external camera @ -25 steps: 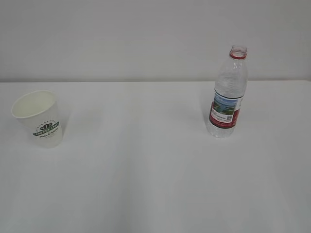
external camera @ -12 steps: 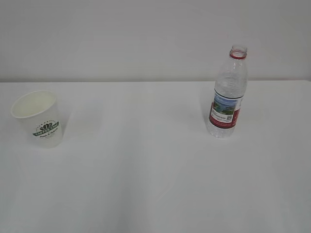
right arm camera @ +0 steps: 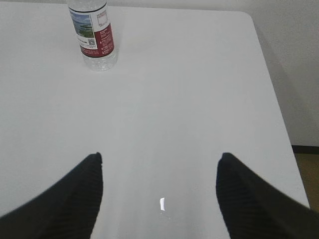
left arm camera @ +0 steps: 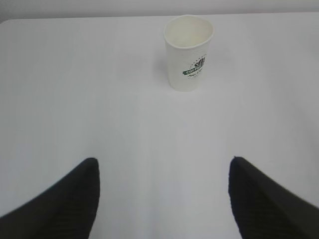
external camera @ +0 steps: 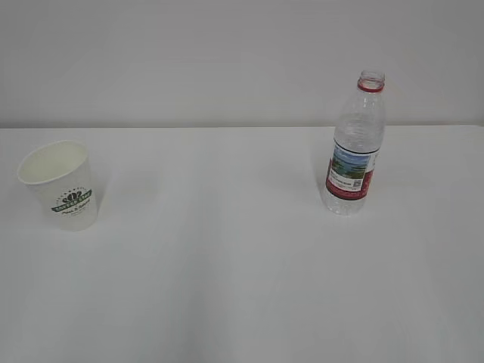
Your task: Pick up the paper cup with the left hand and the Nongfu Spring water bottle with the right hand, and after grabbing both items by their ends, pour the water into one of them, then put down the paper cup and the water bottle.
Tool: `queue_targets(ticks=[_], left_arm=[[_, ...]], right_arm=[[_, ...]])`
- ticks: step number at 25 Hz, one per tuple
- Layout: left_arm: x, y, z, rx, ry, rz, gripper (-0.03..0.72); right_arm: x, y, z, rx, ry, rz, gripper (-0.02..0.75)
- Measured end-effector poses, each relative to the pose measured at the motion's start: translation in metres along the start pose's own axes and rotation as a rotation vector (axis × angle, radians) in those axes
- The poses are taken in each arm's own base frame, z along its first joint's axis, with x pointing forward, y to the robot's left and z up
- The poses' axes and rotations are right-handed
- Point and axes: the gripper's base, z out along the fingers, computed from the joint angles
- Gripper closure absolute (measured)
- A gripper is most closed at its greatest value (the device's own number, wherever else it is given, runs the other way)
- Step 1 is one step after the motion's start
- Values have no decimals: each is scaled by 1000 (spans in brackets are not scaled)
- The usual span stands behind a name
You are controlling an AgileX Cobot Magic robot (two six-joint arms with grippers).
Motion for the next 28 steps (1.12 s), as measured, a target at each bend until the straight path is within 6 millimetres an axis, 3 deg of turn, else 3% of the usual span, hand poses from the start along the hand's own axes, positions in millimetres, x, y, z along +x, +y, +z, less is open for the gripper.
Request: queue_targets(ticks=[28], left_arm=[[0,-2,0,26,-1,-13,101]], right_arm=[[0,0,0,0,0,-6,204]])
